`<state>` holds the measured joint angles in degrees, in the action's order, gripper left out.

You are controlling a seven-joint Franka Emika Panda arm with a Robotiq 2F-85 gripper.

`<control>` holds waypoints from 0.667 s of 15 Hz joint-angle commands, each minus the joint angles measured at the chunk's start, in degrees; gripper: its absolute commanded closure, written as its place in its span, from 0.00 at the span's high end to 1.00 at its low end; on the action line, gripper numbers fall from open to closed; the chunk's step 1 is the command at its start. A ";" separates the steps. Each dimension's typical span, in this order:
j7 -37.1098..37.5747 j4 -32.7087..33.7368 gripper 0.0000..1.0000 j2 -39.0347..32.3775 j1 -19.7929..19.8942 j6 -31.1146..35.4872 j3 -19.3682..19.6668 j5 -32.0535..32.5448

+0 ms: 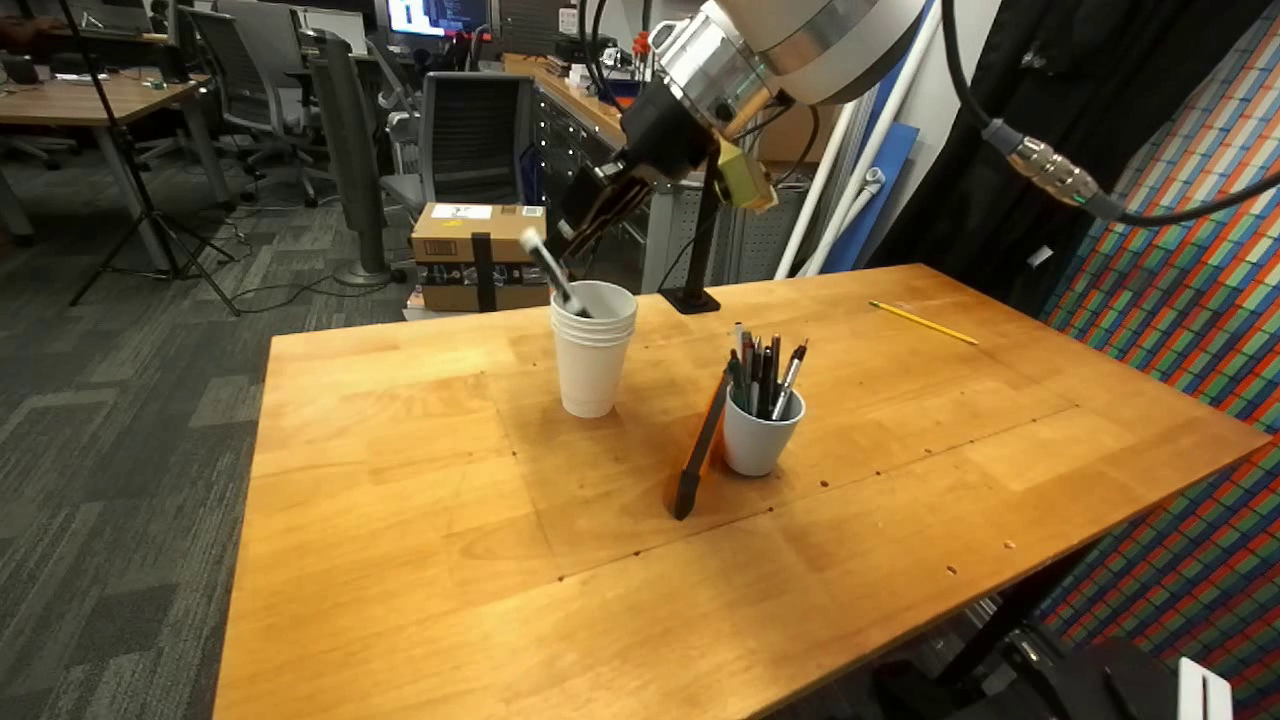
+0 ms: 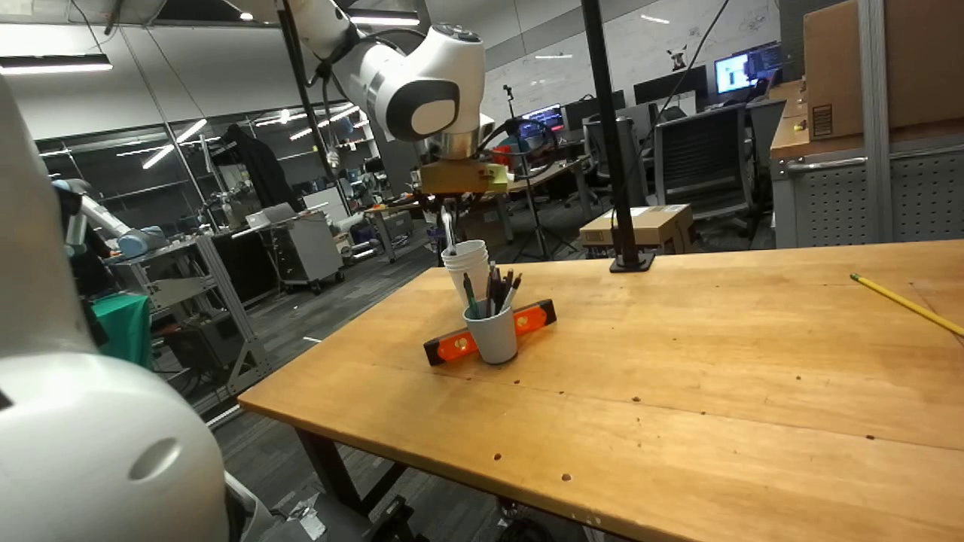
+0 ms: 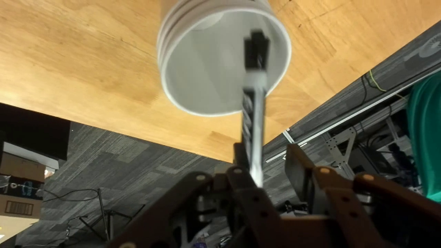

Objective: Stack the white cups together then put the marker in the stacked cups.

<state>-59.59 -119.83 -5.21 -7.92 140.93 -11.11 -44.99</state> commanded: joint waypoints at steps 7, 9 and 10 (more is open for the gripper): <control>0.44 -0.17 1.00 0.30 0.62 -0.49 0.77 1.54; 4.90 -1.62 1.00 1.67 0.85 -0.99 1.80 4.97; 7.75 -2.65 1.00 2.60 1.05 -0.81 2.42 7.05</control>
<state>-58.41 -120.08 -5.71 -7.56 140.82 -9.88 -42.53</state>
